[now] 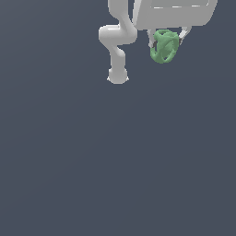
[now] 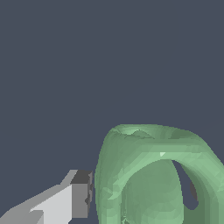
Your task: Pick up the object and move it to a goal position.
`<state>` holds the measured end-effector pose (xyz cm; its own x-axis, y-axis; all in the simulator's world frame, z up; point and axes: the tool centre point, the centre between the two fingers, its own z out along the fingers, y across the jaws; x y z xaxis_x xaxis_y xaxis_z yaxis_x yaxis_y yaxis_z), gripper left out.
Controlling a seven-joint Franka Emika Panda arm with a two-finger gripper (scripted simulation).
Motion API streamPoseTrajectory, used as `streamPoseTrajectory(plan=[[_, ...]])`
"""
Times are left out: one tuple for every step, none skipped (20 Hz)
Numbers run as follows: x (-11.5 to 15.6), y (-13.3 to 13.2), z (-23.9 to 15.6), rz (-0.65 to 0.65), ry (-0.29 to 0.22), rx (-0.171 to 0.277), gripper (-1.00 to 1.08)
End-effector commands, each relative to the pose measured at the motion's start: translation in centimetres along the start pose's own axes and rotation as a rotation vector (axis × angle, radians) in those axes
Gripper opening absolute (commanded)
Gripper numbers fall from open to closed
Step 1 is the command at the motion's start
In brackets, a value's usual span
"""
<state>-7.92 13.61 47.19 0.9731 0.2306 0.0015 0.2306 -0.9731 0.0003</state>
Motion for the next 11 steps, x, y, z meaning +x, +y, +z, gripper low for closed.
streamPoseTrajectory(plan=[[-0.2,-0.2,-1.4,0.000,-0.001,0.000,-1.00],[-0.2,-0.3,-1.9,0.000,-0.001,0.000,-1.00],[-0.3,-0.3,-2.2,0.000,-0.001,0.000,-1.00],[-0.3,-0.4,-2.6,0.000,-0.001,0.000,-1.00],[-0.3,-0.4,-2.9,0.000,-0.001,0.000,-1.00],[-0.3,-0.5,-3.1,0.000,-0.001,0.000,-1.00],[-0.3,-0.4,-3.3,0.001,-0.001,0.000,-1.00],[-0.3,-0.5,-3.4,0.001,-0.001,0.000,-1.00],[-0.3,-0.5,-3.6,0.001,-0.001,0.000,-1.00],[-0.3,-0.5,-3.6,0.001,-0.001,0.000,-1.00],[-0.3,-0.5,-3.6,0.001,-0.001,0.000,-1.00]])
